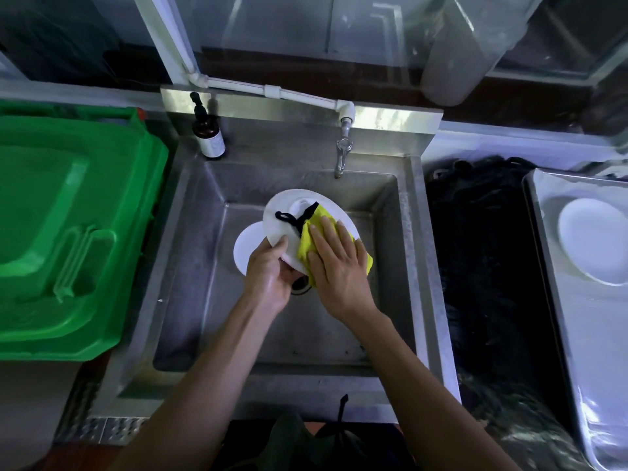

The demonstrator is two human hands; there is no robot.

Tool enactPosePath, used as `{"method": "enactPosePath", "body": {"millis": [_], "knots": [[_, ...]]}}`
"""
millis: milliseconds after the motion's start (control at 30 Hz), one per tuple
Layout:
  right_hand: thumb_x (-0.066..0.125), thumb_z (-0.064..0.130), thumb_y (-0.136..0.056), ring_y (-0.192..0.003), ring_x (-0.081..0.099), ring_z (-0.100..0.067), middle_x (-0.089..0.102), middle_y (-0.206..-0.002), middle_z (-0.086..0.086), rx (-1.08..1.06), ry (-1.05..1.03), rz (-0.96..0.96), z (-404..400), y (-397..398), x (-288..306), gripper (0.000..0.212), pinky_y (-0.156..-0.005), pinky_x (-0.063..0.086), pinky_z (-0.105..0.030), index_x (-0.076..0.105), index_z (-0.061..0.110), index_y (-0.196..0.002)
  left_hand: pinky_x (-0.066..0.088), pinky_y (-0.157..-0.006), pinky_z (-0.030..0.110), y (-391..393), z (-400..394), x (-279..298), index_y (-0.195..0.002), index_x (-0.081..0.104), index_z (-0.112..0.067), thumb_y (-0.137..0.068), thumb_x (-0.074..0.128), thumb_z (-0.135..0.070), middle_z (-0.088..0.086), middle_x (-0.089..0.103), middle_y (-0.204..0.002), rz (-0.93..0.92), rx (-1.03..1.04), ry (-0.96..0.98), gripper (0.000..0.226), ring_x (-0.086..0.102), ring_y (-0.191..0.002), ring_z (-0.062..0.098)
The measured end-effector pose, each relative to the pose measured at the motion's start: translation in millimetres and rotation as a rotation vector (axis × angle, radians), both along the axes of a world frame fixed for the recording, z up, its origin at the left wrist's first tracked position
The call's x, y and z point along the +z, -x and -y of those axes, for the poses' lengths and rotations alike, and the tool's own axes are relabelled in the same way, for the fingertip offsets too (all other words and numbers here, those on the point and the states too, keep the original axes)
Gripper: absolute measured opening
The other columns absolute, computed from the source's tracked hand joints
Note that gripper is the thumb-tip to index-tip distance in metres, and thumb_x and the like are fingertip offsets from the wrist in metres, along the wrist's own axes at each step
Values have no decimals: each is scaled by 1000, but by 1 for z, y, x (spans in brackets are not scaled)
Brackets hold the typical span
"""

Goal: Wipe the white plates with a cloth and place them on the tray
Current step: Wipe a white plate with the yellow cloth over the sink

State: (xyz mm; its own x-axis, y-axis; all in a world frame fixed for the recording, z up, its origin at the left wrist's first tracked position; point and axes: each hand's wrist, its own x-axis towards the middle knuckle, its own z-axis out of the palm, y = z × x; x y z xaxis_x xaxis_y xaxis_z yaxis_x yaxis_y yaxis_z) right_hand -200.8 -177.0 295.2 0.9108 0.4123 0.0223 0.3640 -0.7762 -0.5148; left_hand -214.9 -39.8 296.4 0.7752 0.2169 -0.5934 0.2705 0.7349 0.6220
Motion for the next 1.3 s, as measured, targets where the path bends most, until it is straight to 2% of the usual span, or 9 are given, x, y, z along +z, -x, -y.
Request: {"method": "enactPosePath", "body": {"millis": [133, 267, 433, 600, 733, 933, 1067, 1233, 1300], "knots": [[22, 43, -104, -155, 11, -25, 21, -167, 3, -34, 49, 24, -17, 16, 4, 56, -121, 12, -57, 34, 25, -156, 57, -75, 35, 0, -5, -1, -134, 62, -11, -106, 45, -15, 14, 72, -122, 4, -13, 15, 33, 72, -98, 26], [30, 41, -105, -155, 10, -21, 18, -167, 5, -107, 36, 6, -22, 26, -1, 53, -122, 11, -52, 31, 29, -157, 53, -82, 42, 4, -17, 0, -134, 62, -8, -105, 47, -13, 18, 69, -128, 18, -68, 5, 33, 67, -108, 33], [30, 41, -108, -155, -1, -15, 10, -168, 11, -257, -60, -78, -26, 32, -13, 53, -122, 3, -39, 22, 31, -159, 50, -96, 57, 8, -33, -2, -113, 68, -15, -105, 47, -10, 20, 70, -123, 53, -128, -27, 23, 66, -110, 39], [28, 40, -109, -155, -4, -14, 2, -169, 8, -349, -162, -187, -29, 23, -21, 54, -123, 3, -38, 16, 30, -160, 59, -85, 52, 12, -44, -4, -125, 63, -12, -104, 48, -10, 18, 68, -128, 86, -210, -72, 26, 66, -114, 36], [28, 42, -108, -155, -2, -13, -2, -169, 10, -418, -218, -256, -27, 10, -23, 55, -125, 3, -41, 12, 35, -160, 56, -90, 57, 18, -55, -6, -137, 56, -5, -103, 49, -12, 20, 63, -136, 103, -272, -80, 35, 62, -121, 40], [32, 39, -108, -153, 9, -11, 9, -168, 8, -454, -317, -262, -15, -11, -20, 54, -122, 10, -38, 16, 32, -160, 62, -72, 51, 26, -68, -4, -127, 61, -10, -100, 51, -10, 11, 71, -122, 138, -344, -80, 29, 69, -105, 31], [30, 42, -108, -153, 11, -11, 11, -168, 9, -425, -343, -323, -6, -26, -18, 55, -125, 10, -39, 15, 32, -160, 62, -71, 48, 31, -73, -3, -134, 58, -7, -96, 56, -8, 14, 68, -123, 141, -398, -103, 38, 67, -105, 33], [32, 39, -109, -152, 17, -16, 20, -166, 5, -352, -324, -278, -8, -39, -9, 52, -125, 15, -43, 23, 27, -159, 60, -71, 48, 35, -73, -4, -121, 65, -10, -84, 67, -6, 12, 72, -108, 141, -474, -156, 37, 68, -95, 33], [32, 37, -109, -152, 17, -17, 20, -166, 5, -317, -290, -245, -10, -41, -5, 51, -124, 15, -44, 25, 26, -159, 60, -73, 50, 37, -74, -7, -122, 66, -10, -81, 67, -8, 13, 73, -110, 156, -474, -155, 40, 71, -94, 31]]}}
